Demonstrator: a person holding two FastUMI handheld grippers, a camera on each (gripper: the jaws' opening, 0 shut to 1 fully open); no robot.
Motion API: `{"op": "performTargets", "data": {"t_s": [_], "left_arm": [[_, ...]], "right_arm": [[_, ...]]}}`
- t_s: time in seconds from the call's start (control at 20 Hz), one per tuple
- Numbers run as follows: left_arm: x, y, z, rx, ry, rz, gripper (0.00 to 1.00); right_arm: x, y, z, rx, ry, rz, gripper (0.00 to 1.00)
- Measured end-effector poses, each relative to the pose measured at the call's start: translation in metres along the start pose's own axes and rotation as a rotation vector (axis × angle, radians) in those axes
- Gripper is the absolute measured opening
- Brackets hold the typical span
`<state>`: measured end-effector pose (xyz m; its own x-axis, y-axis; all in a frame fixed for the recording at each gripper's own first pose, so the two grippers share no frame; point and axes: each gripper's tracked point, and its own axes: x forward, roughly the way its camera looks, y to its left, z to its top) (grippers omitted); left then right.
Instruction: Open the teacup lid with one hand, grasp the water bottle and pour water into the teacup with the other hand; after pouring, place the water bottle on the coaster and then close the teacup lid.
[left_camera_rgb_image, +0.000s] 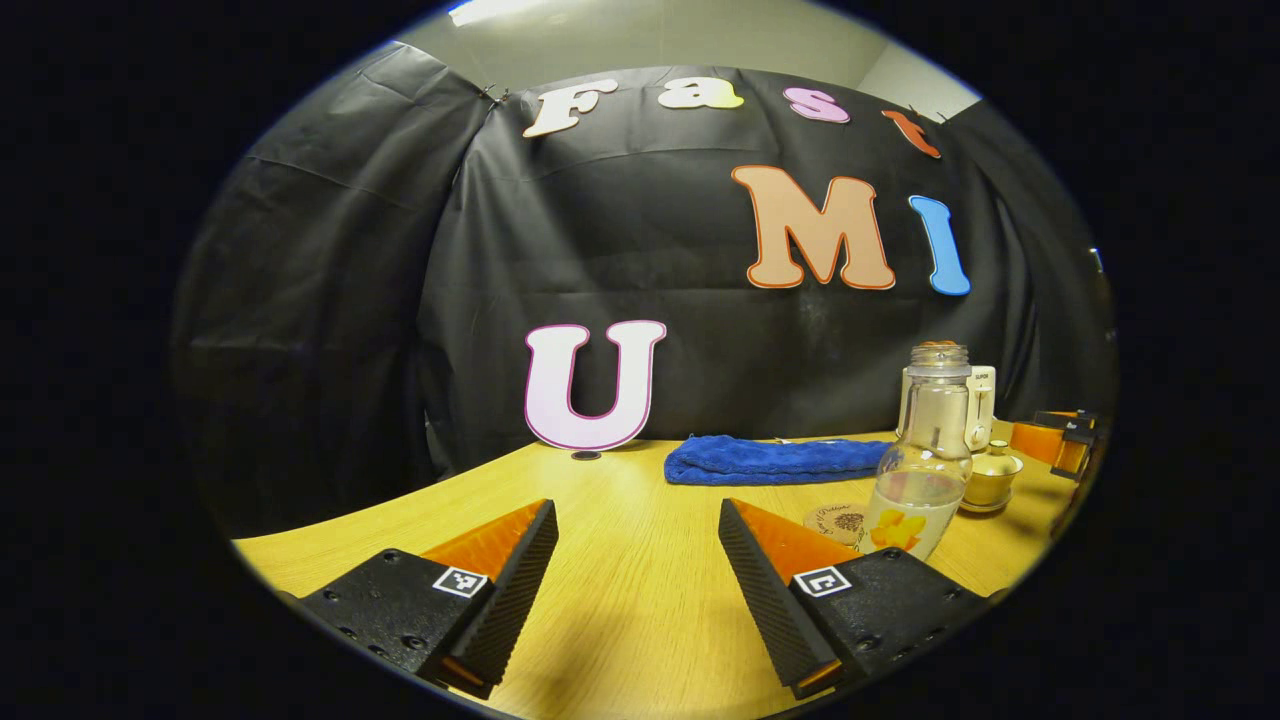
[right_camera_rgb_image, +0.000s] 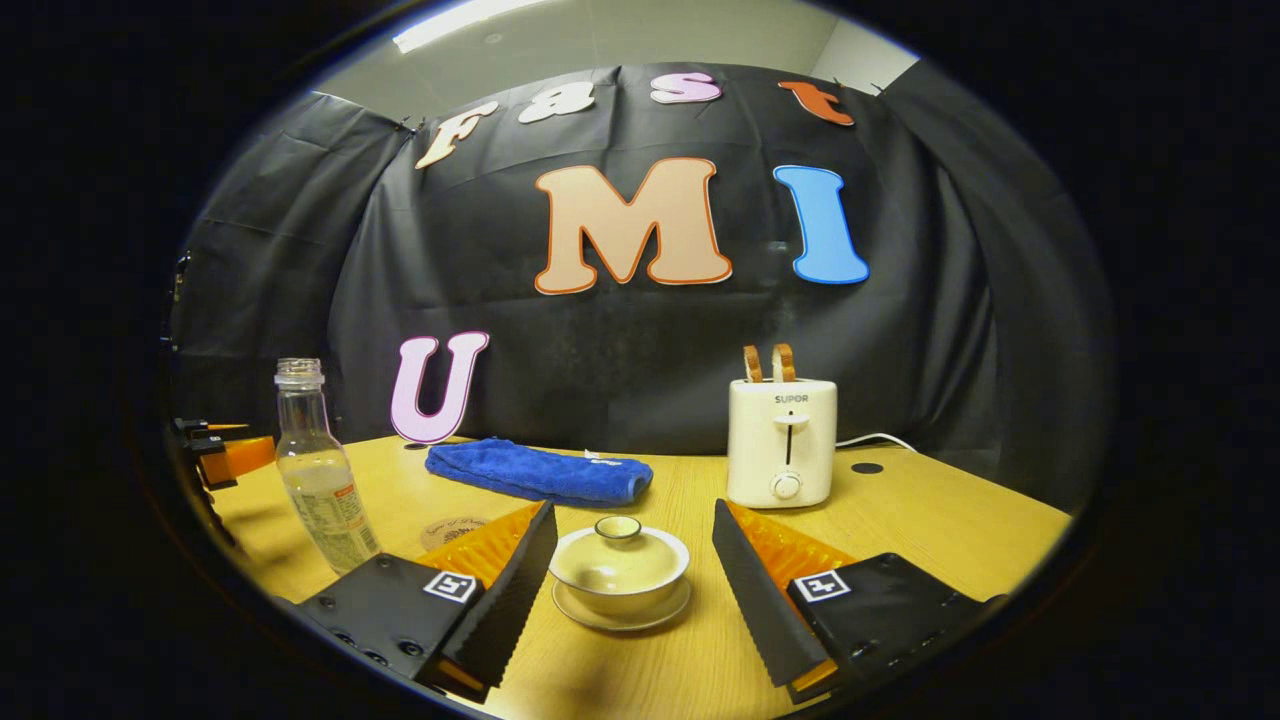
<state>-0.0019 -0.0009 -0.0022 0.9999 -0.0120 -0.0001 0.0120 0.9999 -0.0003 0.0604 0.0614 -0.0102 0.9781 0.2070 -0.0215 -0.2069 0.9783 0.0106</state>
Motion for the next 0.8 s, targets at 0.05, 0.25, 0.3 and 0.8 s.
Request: {"op": "performTargets", "data": {"t_s": [0.05,0.25,0.3,0.8], "left_arm": [[0.000,0.000,0.001,0.000,-0.001,0.000,0.95],[0.001,0.000,0.001,0.001,-0.002,-0.002,0.94],[0.002,0.000,0.001,0.001,-0.002,-0.002,0.94],[0.001,0.001,0.000,0.000,-0.001,-0.003,0.94]], "right_arm": [[0.005,0.001,-0.001,0.000,0.005,0.005,0.98],[0.022,0.007,-0.006,0.000,0.042,0.025,0.96],[0.025,0.009,-0.008,0.002,0.054,0.037,0.98],[0.044,0.011,-0.028,0.024,0.182,0.060,0.70]]}}
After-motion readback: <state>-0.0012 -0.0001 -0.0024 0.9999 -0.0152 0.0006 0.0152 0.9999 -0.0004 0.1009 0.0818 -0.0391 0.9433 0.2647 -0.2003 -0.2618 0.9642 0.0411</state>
